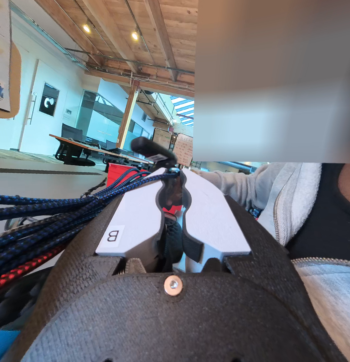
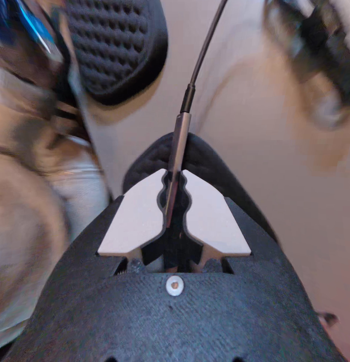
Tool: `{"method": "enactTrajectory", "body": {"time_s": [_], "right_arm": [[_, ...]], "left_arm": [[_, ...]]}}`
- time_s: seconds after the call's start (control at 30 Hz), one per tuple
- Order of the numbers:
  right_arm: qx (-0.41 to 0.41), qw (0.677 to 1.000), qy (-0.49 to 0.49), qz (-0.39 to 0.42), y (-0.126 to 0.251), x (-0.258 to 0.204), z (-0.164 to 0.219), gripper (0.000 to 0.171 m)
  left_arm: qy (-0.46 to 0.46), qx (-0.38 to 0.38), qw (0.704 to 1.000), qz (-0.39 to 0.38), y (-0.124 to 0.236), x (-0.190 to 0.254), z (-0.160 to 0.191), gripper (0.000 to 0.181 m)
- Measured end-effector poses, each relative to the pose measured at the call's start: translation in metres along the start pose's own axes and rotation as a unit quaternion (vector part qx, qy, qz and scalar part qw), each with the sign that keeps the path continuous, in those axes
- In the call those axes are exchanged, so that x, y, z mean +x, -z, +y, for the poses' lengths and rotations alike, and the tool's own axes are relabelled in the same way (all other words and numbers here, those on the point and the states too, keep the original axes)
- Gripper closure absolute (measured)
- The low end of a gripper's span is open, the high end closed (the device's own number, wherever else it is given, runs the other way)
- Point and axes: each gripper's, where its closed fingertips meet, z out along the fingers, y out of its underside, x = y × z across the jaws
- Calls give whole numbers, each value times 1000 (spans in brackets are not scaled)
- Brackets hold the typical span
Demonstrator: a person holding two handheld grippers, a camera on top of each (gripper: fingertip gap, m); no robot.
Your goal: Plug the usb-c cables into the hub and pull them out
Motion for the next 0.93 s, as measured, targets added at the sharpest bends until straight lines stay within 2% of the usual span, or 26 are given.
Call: {"method": "enactTrajectory", "body": {"time_s": [0.03, 0.07, 0.1, 0.13, 0.2, 0.33, 0.5, 0.67, 0.77, 0.83, 0.93], "right_arm": [[-16, 992, 71, 99, 7, 9, -1, 161], [-48, 968, 150, 195, 15, 17, 0, 161], [-84, 939, 211, 259, 19, 19, 4, 161], [-107, 921, 244, 282, 15, 14, 11, 161], [-91, 905, 268, 316, 10, 10, 13, 161], [-54, 922, 236, 303, 8, 7, 15, 161], [-89, 906, 256, 325, 3, 14, 19, 161], [-80, 959, 149, 225, 1, 16, 19, 162], [34, 997, -6, 76, 6, -1, -1, 163], [145, 976, -144, -70, 20, -16, -29, 163], [266, 885, -286, -254, 45, -26, -62, 163]], "left_arm": [[2, 7, 1000, -3, 2, -1, -3, 170], [3, 13, 1000, -6, 3, -3, -5, 170], [3, 17, 1000, -9, 4, -4, -6, 170], [2, 19, 1000, -11, 4, -4, -7, 170], [-2, 18, 1000, -14, 4, -4, -8, 170], [-11, 12, 1000, -14, 2, -1, -6, 170], [-17, 7, 1000, -11, 0, 2, -5, 170], [-24, -8, 1000, -12, -1, 1, 1, 170], [-35, -23, 999, -33, 0, -6, 6, 170], [-46, -29, 997, -50, 1, -12, 8, 170], [-66, -32, 995, -74, 0, -17, 10, 170]]}}
